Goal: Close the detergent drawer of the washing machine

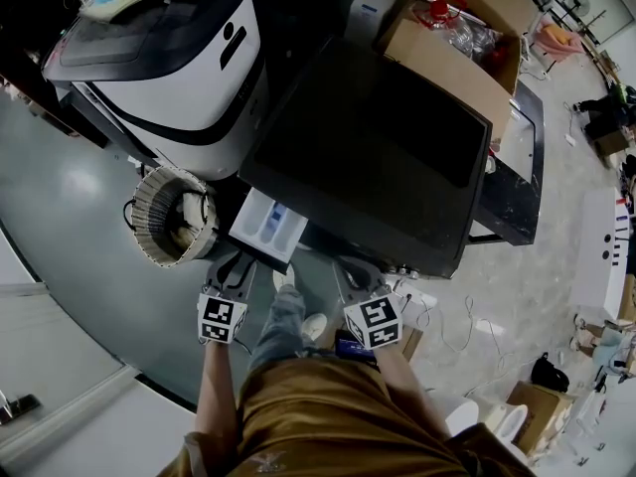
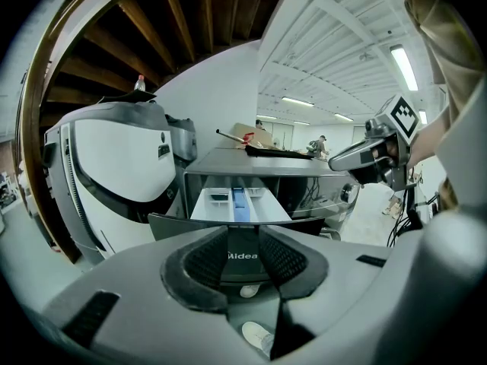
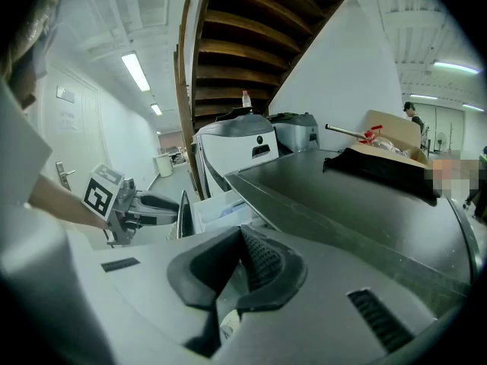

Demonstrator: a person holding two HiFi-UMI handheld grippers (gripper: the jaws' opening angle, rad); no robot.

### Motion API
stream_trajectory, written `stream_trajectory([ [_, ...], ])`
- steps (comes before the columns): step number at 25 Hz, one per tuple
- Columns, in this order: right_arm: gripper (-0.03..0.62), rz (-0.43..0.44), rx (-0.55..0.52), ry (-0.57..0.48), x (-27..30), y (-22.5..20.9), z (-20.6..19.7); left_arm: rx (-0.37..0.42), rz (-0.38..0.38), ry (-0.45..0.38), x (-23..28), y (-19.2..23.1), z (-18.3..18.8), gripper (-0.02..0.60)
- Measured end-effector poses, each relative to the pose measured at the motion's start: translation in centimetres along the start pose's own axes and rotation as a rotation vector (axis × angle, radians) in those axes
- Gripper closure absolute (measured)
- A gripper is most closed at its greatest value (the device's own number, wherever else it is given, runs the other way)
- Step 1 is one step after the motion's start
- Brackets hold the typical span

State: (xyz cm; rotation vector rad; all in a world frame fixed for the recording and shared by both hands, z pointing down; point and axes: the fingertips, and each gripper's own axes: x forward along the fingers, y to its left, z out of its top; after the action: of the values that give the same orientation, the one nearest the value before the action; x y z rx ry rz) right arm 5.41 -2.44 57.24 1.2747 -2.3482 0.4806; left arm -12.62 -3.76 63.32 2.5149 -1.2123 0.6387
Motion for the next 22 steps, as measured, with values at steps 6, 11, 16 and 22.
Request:
stream_trajectory([
  [6, 0.582, 0.001, -0.003, -0.004, 0.23, 0.01, 0.35, -0.002, -0.006, -0.003, 0.04, 0.13, -0.03, 0.451],
  [11, 0.582, -0.004, -0.002, -0.004, 0.33, -0.21, 0.47, -0.003, -0.006, -0.004, 0.12, 0.13, -0.02, 0.451],
  [16, 0.582, 0.0, -0.002, -0.004, 0.4, -0.22, 0.56, -0.009, -0.006, 0.003, 0.13, 0.14, 0.13, 0.451],
  [22, 0.582, -0.002, 0.005, -0.007, 0.37, -0.43, 0.55, -0.025, -0.009, 0.001, 0.37, 0.11, 0.27, 0.449],
])
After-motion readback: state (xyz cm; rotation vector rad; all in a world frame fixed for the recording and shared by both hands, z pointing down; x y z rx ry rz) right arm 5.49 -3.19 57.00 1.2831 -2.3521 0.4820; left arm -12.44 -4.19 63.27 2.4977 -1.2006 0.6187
